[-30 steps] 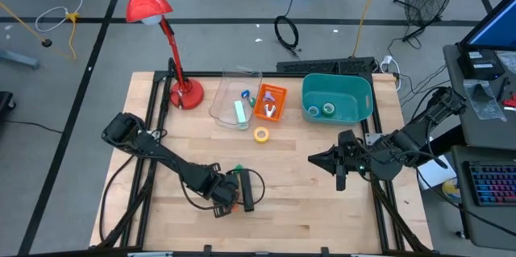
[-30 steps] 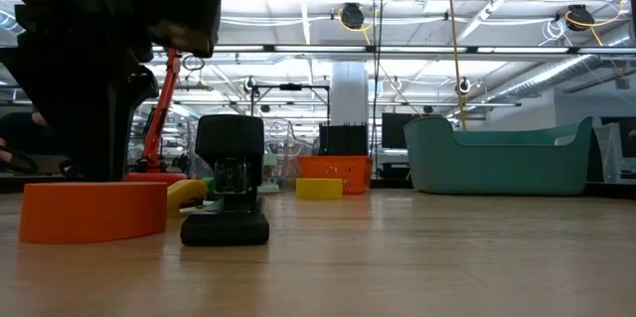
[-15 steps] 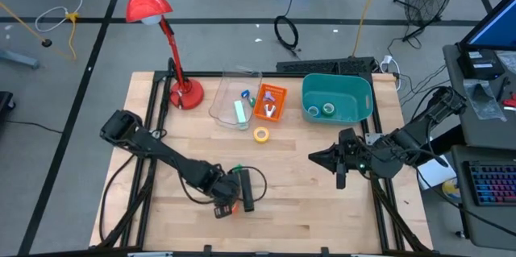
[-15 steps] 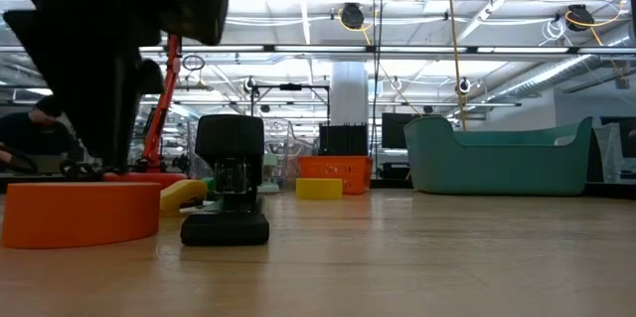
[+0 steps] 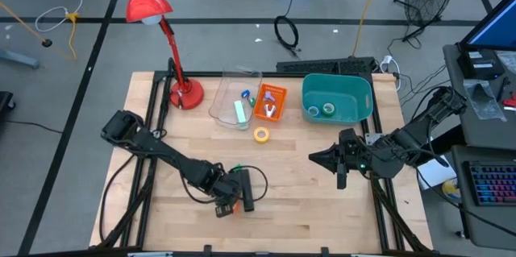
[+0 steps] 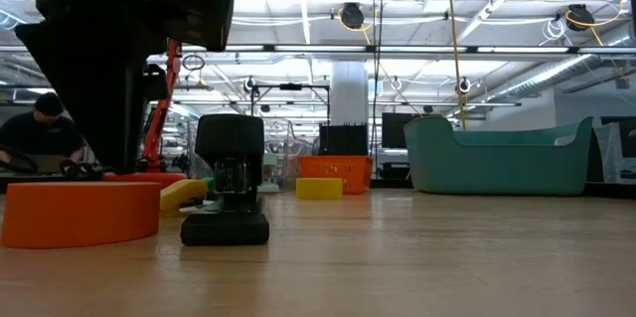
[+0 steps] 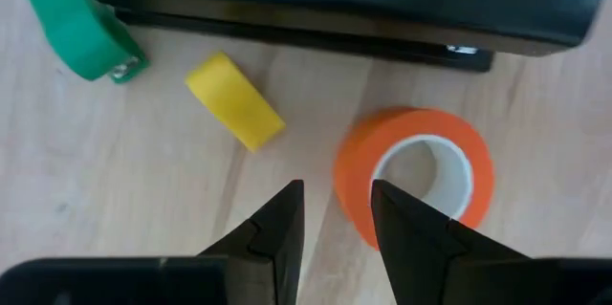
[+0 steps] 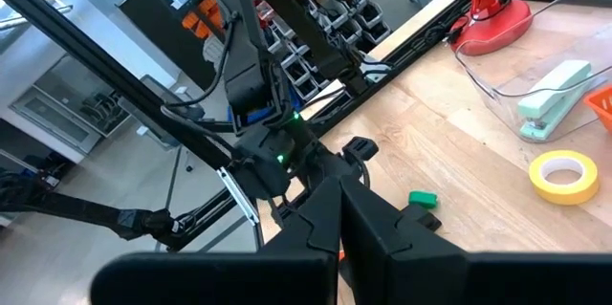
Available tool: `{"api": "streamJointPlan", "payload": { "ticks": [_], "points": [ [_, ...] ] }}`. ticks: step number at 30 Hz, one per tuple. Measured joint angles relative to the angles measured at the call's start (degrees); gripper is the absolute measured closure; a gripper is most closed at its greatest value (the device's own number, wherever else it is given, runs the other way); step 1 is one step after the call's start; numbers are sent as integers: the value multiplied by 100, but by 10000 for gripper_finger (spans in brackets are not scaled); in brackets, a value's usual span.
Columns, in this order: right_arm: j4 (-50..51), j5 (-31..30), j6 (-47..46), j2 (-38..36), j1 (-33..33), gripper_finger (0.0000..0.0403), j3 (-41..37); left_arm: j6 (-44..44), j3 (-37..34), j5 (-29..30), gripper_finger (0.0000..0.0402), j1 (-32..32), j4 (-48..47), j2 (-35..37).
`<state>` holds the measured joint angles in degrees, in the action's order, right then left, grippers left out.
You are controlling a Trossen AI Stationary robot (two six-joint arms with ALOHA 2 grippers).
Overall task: Pick and place Stapler, Stapler remover, tape
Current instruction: Put the orange tape into the green bin
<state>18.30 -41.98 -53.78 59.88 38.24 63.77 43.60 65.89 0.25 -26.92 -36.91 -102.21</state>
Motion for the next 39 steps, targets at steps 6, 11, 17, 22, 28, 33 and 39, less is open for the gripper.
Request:
{"api": "streamJointPlan", "payload": {
  "ticks": [6, 11, 17, 22, 28, 33, 39],
  "points": [
    [-2, -18, -41, 0, 0, 403, 0, -3, -62, -92, 275, -15, 65, -67],
    [-2, -24, -57, 0, 0, 403, 0, 2, -62, -101, 275, -15, 108, -59],
    [-2, -151, -59, 0, 0, 403, 0, 4, -62, -109, 275, -15, 209, -59],
    [-2, -151, -61, 0, 0, 403, 0, 3, -55, -236, 275, -19, 407, -185],
    [-2, -151, -94, 2, 0, 403, 0, -58, -46, -457, 275, -57, 487, -546],
    [-2, -151, -107, 4, 0, 403, 0, 5, -33, -463, 298, -12, 426, -590],
    [0, -166, -99, 4, 0, 403, 0, -29, -67, -602, 366, 113, 337, -437]
  ]
}}
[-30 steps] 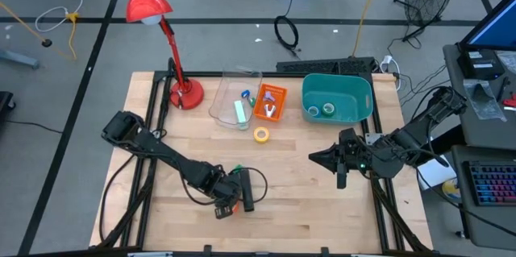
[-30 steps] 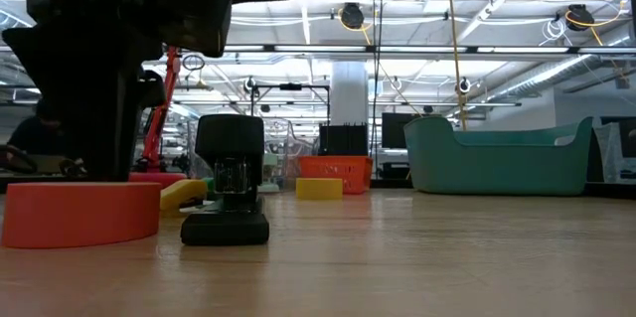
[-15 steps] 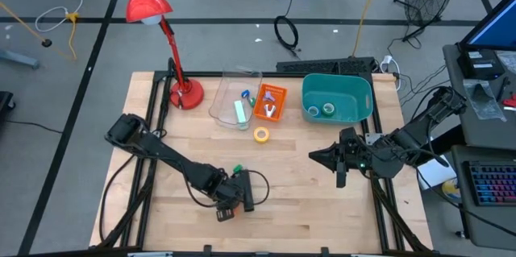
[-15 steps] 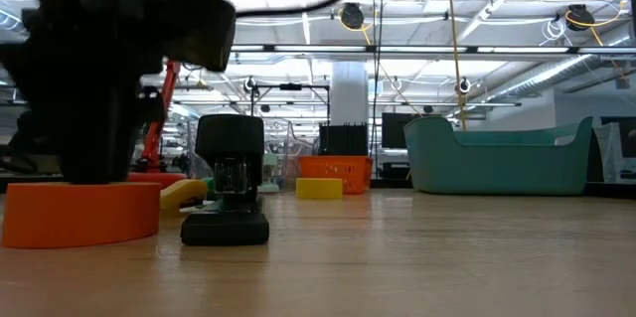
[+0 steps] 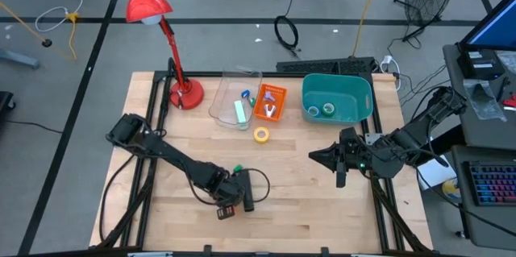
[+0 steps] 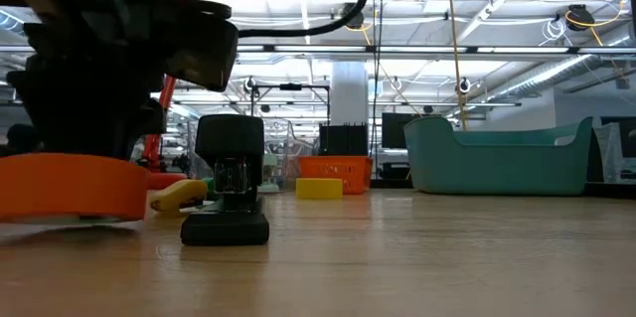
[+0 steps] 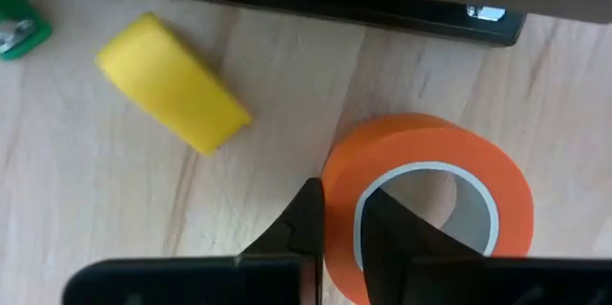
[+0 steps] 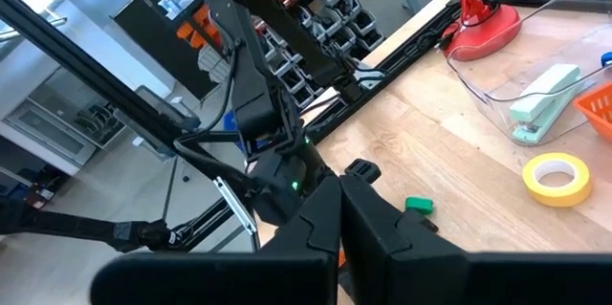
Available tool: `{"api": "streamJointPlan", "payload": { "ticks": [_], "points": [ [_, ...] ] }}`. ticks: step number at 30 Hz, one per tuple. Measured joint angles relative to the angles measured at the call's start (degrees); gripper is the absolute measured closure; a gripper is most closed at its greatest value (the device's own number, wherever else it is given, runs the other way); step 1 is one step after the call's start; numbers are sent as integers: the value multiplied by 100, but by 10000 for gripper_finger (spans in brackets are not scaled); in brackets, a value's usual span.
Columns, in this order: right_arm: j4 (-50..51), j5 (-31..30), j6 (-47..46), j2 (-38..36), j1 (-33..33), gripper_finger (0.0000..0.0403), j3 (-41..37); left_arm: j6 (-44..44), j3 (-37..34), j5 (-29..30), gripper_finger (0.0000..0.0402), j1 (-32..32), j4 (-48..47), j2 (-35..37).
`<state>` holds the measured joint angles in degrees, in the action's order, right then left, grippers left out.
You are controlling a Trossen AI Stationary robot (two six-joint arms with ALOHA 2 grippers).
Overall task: Pick and place Stapler, Stapler remover, tape
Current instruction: Put the orange tape into the green bin
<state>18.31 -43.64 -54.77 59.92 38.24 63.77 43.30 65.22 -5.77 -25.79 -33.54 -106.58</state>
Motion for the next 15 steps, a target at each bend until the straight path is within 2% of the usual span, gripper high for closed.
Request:
{"api": "streamJointPlan", "payload": {
  "ticks": [6, 12, 15],
  "points": [
    [0, -7, 12, 0, 0, 403, 0, 240, -1, 71, 366, 185, -3, 611],
    [-12, 17, 201, 0, 0, 403, 0, 481, 0, 1172, 366, 493, -12, 1777],
    [-35, 71, 334, 0, -6, 399, 0, 287, 1, 1409, 366, 857, 506, 2302]
  ]
}}
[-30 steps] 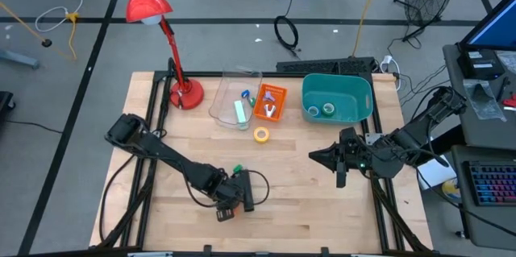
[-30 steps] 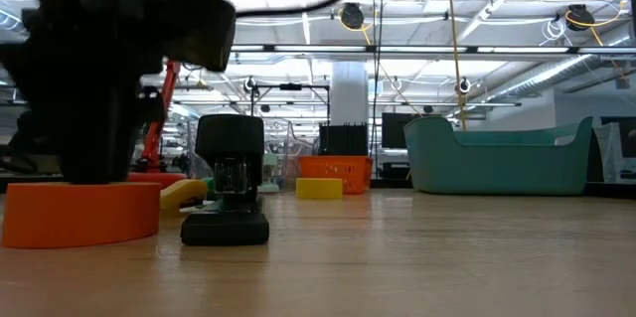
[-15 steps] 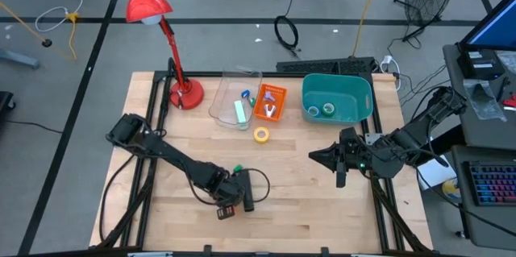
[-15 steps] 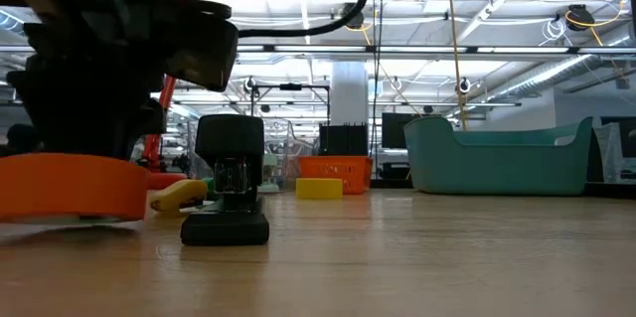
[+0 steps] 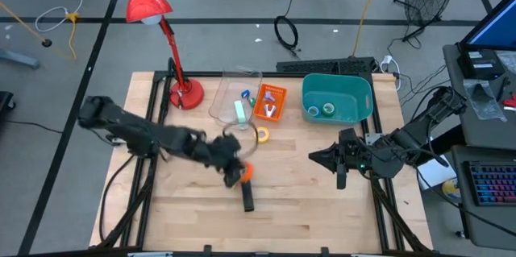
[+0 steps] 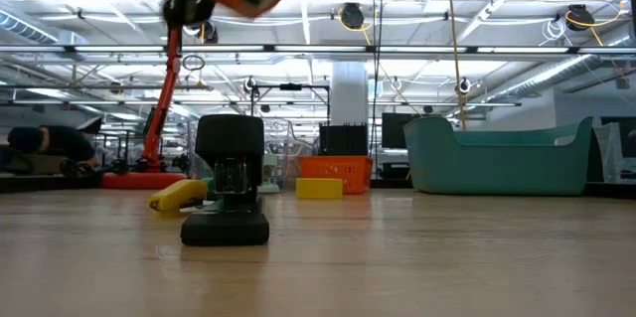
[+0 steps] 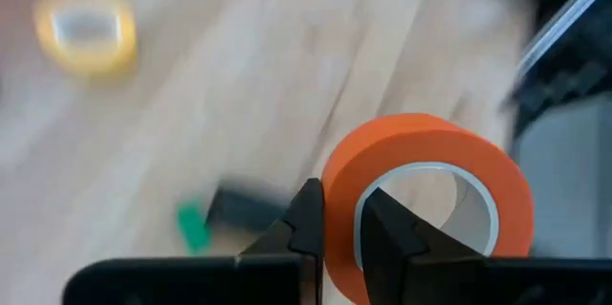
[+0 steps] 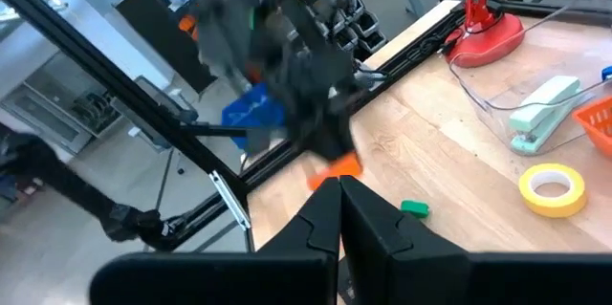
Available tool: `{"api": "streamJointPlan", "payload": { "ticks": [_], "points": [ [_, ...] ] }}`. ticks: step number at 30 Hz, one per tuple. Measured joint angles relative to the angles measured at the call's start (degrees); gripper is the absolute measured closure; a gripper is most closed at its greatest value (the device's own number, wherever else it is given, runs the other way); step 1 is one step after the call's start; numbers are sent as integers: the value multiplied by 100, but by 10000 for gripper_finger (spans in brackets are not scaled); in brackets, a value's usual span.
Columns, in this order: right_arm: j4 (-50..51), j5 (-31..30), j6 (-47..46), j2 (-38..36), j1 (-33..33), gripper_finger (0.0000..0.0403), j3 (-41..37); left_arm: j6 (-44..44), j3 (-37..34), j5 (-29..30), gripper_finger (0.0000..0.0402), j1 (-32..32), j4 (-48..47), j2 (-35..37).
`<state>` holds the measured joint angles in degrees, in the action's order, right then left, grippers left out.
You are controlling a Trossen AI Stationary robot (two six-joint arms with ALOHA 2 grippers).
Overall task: Pick and place Stapler, Stapler remover, tape
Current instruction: Put the orange tape into the green bin
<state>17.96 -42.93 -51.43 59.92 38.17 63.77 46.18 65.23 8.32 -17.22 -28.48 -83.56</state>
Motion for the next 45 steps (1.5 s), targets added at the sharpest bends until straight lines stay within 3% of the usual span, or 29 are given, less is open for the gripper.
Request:
{"api": "streamJointPlan", "payload": {
  "ticks": [5, 11, 19, 24, 32, 45],
  "points": [
    [-322, 891, 129, 28, -432, 370, -2, -489, 4, -144, 366, 762, 1174, 506],
    [-1941, 1894, 742, 292, -1230, 303, -2, -912, 7, -1377, 366, 1720, 2703, 555],
    [-3355, 2020, 1085, 699, -1801, 245, -2, -661, 13, -3133, 366, 2592, 4659, 517],
    [-4231, 1892, 1413, 1030, -1963, 242, -2, -792, 11, -3881, 366, 2751, 4322, 504],
    [-5036, 1921, 1265, 1659, -2032, 246, -2, -866, 11, -3858, 366, 2908, 4066, 506],
    [-5075, 2073, 1054, 1696, -2400, 242, -2, -1096, 11, -3889, 366, 2904, 3804, 506]
  ]
}}
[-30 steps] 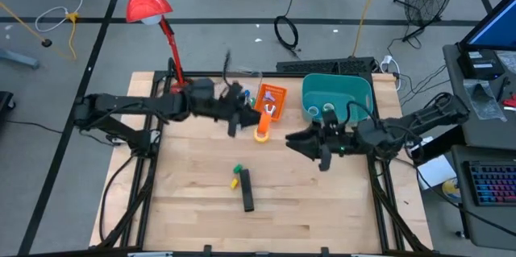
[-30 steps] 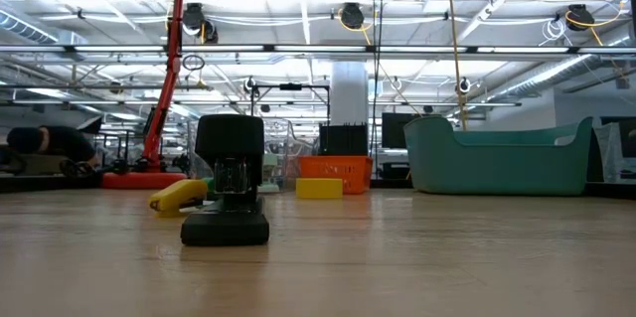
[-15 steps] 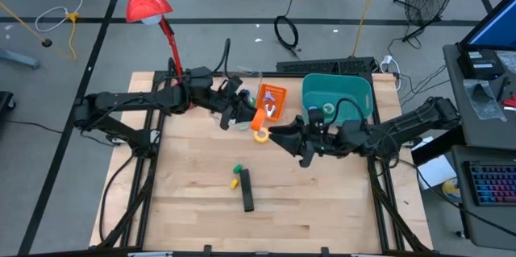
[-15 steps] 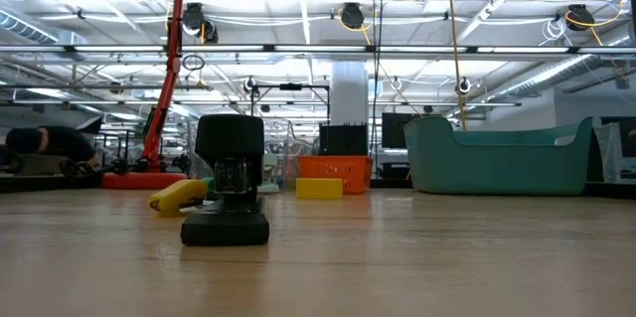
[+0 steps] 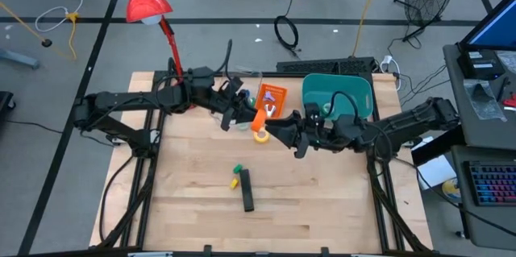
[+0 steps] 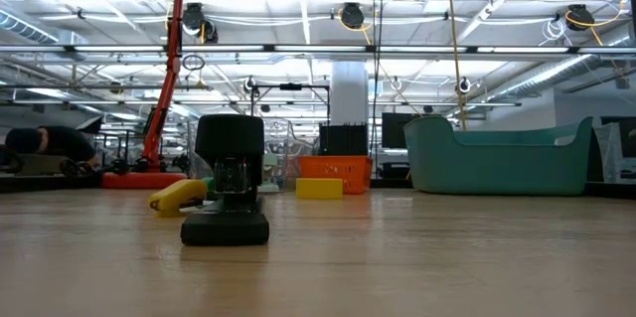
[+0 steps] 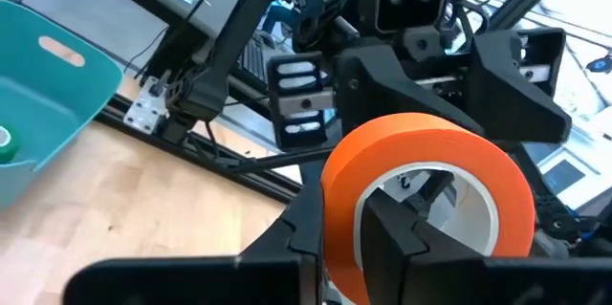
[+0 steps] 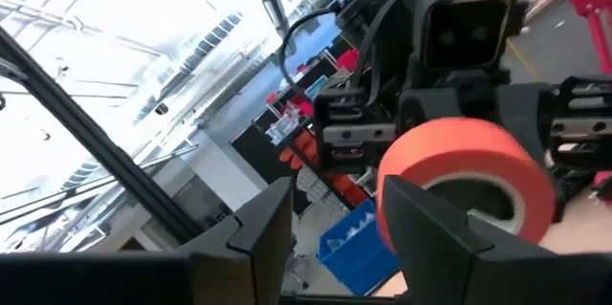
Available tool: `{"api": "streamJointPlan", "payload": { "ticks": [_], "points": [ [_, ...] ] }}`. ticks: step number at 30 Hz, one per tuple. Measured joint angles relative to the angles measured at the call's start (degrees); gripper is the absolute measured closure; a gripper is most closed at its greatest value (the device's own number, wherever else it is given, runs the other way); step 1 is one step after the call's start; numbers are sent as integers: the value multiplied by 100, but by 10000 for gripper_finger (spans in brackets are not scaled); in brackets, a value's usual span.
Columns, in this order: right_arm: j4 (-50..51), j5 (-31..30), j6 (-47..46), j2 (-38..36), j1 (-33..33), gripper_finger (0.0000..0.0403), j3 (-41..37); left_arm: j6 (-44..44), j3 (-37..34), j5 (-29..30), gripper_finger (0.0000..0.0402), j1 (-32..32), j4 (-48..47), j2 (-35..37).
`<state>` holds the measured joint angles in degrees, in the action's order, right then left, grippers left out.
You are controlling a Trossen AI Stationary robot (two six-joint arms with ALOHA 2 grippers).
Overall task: Pick and place Stapler, Stapler remover, tape
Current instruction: Put the orange tape into the green bin
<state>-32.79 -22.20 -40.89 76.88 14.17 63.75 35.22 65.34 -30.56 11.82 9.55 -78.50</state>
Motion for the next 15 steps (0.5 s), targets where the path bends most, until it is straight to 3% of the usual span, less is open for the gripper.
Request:
{"api": "streamJointPlan", "payload": {
  "ticks": [15],
  "points": [
    [97, 156, -196, 2, -146, 236, 0, -115, 35, 200, 366, 144, 167, 2]
  ]
}}
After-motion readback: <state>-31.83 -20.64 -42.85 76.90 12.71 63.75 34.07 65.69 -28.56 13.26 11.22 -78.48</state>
